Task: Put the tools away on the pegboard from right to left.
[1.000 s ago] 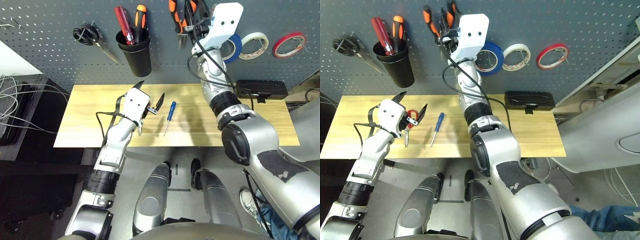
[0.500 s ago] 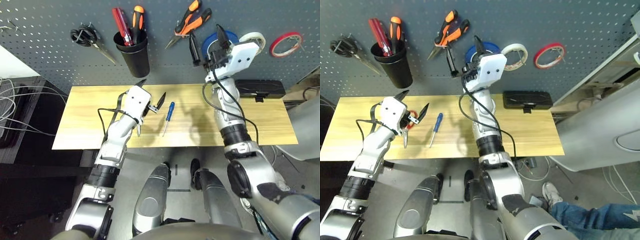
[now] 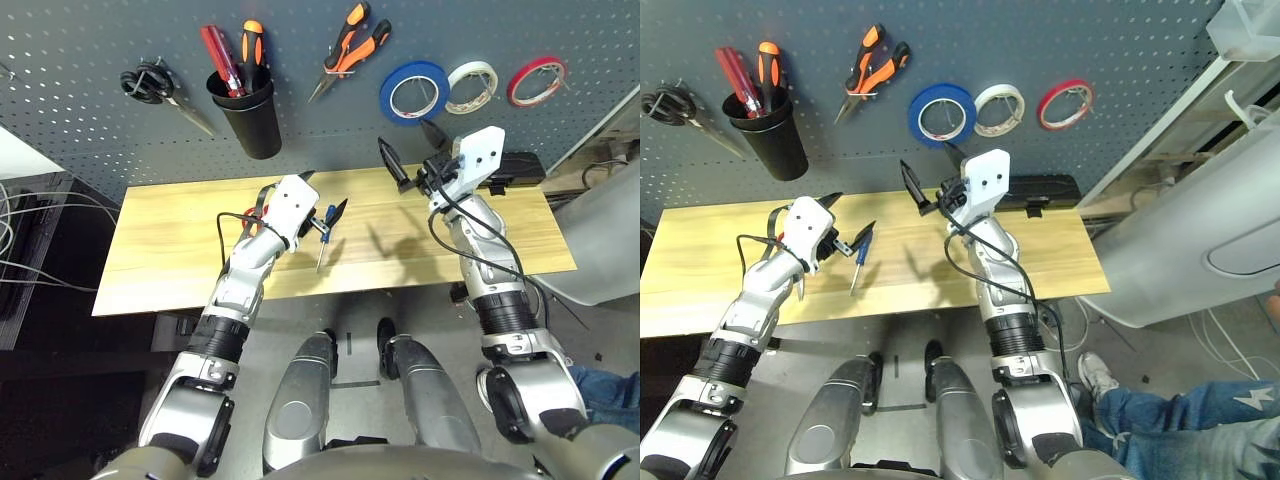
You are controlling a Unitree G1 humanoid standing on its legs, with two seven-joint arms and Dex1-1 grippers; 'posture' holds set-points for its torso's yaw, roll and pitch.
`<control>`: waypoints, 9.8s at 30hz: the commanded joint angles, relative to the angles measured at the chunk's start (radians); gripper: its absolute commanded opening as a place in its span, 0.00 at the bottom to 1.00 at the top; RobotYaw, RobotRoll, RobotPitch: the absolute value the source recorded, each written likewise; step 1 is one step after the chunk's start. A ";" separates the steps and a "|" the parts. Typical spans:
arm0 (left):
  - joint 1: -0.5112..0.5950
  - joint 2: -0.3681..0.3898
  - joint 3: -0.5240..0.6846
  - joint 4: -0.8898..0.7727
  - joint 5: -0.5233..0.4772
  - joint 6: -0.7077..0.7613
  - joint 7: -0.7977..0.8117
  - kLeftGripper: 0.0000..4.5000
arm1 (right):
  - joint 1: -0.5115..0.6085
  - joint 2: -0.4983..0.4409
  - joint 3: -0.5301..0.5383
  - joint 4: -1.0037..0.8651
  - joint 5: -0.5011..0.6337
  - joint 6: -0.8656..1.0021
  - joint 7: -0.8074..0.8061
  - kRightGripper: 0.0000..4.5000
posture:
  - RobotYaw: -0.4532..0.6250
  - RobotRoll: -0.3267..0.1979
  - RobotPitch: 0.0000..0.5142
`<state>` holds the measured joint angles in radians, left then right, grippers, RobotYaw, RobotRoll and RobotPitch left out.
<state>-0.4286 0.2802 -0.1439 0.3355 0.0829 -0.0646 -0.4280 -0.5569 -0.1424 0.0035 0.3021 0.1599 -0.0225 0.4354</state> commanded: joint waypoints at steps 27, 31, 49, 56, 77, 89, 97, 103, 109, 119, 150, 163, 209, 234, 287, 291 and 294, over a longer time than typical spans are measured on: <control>-0.308 -0.167 -0.008 0.729 0.080 0.251 0.151 1.00 | 0.161 -0.072 0.077 -0.076 -0.021 0.390 0.069 0.99 | 0.50 0.62 0.58; -0.323 -0.176 0.010 0.774 0.073 0.256 0.189 0.91 | 0.163 -0.072 0.078 -0.081 -0.021 0.388 0.070 1.00 | 0.50 0.62 0.58; -0.193 -0.180 0.071 0.469 0.007 0.060 0.198 0.10 | 0.055 -0.124 0.069 -0.025 0.013 0.299 0.232 1.00 | 0.53 0.62 0.48; 0.017 -0.135 0.031 -0.009 -0.018 -0.045 0.114 0.10 | 0.015 -0.140 0.083 -0.016 0.010 0.208 0.313 1.00 | 0.54 0.62 0.47; -0.248 -0.058 0.188 -0.261 -0.111 -0.056 0.168 0.10 | -0.194 -0.039 0.110 0.154 0.001 0.066 0.369 1.00 | 0.56 0.62 0.45; -0.446 0.001 0.291 -0.113 -0.144 -0.128 0.223 0.10 | -0.294 0.060 0.102 0.262 -0.006 -0.021 0.326 1.00 | 0.57 0.62 0.44; -0.470 0.052 0.316 -0.028 -0.130 -0.186 0.252 0.10 | -0.319 0.074 0.094 0.299 -0.003 -0.046 0.314 1.00 | 0.57 0.62 0.44; -0.418 0.060 0.313 -0.048 -0.126 -0.142 0.275 0.10 | -0.318 0.071 0.091 0.301 -0.002 -0.040 0.311 1.00 | 0.57 0.62 0.45; -0.380 0.057 0.303 -0.064 -0.111 -0.059 0.299 0.10 | -0.313 0.067 0.091 0.302 -0.003 -0.039 0.313 1.00 | 0.57 0.62 0.45; -0.357 0.081 0.246 -0.183 -0.091 -0.182 0.224 0.68 | -0.306 0.057 0.087 0.301 -0.005 -0.042 0.309 1.00 | 0.56 0.62 0.44; -0.067 0.023 -0.039 -0.007 0.036 -0.053 0.014 1.00 | -0.102 -0.059 0.064 0.237 -0.029 0.024 0.242 1.00 | 0.53 0.62 0.54; -0.085 0.013 0.027 0.311 0.081 0.146 0.192 1.00 | -0.101 -0.035 0.105 0.216 -0.039 0.159 0.247 1.00 | 0.52 0.62 0.59; -0.179 0.005 0.282 0.763 -0.099 0.312 0.324 0.10 | -0.046 -0.008 0.180 0.143 -0.092 0.295 0.245 1.00 | 0.47 0.62 0.73; 0.182 0.026 0.324 -0.038 -0.097 0.120 0.409 0.02 | -0.169 0.059 0.182 0.230 -0.084 0.150 0.295 1.00 | 0.58 0.62 0.57; 0.065 0.261 0.448 -0.139 0.125 -0.256 0.569 0.02 | -0.242 0.185 0.192 0.201 -0.060 0.015 0.389 1.00 | 0.59 0.62 0.51; 0.036 0.268 0.445 -0.094 0.112 -0.247 0.557 0.02 | -0.254 0.205 0.188 0.194 -0.052 0.003 0.382 1.00 | 0.59 0.62 0.51; 0.016 0.263 0.449 -0.068 0.094 -0.241 0.559 0.02 | -0.266 0.217 0.185 0.195 -0.045 -0.004 0.371 1.00 | 0.59 0.62 0.51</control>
<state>-0.4159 0.5384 0.2939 0.2497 0.1886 -0.3149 0.1330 -0.8203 0.0598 0.1807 0.5014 0.1052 -0.0159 0.8088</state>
